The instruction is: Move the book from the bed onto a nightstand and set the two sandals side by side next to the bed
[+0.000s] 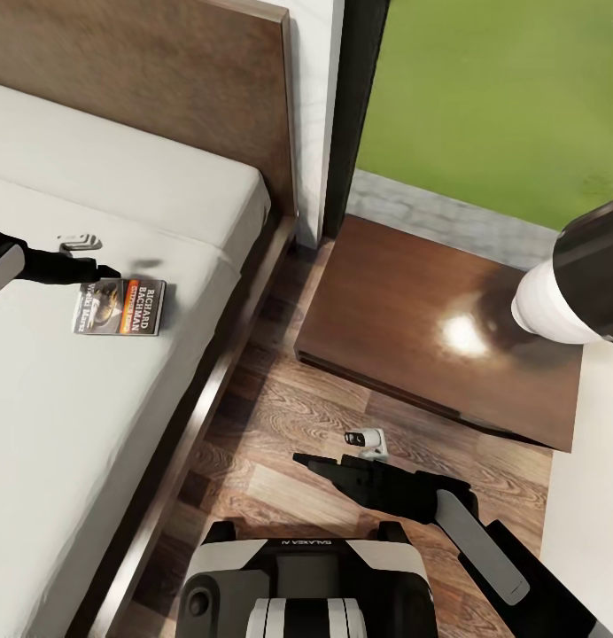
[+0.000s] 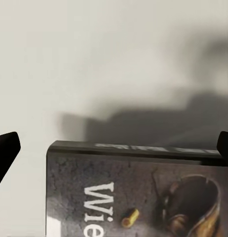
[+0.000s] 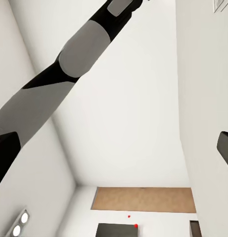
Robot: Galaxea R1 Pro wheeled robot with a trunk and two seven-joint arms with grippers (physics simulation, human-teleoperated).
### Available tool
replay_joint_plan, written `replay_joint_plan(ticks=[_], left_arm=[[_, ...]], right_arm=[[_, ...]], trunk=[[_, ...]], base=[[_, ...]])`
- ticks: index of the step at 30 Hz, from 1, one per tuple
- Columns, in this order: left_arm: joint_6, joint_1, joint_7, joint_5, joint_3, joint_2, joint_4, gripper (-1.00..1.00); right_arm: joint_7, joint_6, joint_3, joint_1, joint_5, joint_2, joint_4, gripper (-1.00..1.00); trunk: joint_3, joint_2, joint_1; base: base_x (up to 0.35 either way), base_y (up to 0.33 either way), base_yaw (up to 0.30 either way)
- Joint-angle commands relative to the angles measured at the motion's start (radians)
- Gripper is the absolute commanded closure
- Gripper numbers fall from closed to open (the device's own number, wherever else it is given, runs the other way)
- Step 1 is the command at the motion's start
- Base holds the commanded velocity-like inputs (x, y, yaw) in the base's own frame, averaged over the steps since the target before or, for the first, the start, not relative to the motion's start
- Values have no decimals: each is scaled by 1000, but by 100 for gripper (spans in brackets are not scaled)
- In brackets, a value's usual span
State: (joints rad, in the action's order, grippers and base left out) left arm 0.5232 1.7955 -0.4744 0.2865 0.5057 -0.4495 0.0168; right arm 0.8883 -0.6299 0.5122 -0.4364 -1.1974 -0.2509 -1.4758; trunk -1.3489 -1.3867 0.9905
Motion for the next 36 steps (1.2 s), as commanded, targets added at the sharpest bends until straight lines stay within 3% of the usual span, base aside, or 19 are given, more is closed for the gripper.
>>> replay_joint_plan(ticks=[1,17,36], left_arm=[[7,0,-2,10,10,-1,2,-100],[7,1,-5,10,10,-1,2,-100],[8,1,-6,10,9,-1,2,-100]], right_arm=[[-2,-7,2,-1,-9,-1,0,-100],[-2,-7,2,-1,-10,-1,0,-100],[-2,-7,2,-1,-8,0,0,-100]], trunk=[[0,0,0],[0,0,0],[0,0,0]], base=[[-22,0,0],[-107,0,0],[-12,0,0]])
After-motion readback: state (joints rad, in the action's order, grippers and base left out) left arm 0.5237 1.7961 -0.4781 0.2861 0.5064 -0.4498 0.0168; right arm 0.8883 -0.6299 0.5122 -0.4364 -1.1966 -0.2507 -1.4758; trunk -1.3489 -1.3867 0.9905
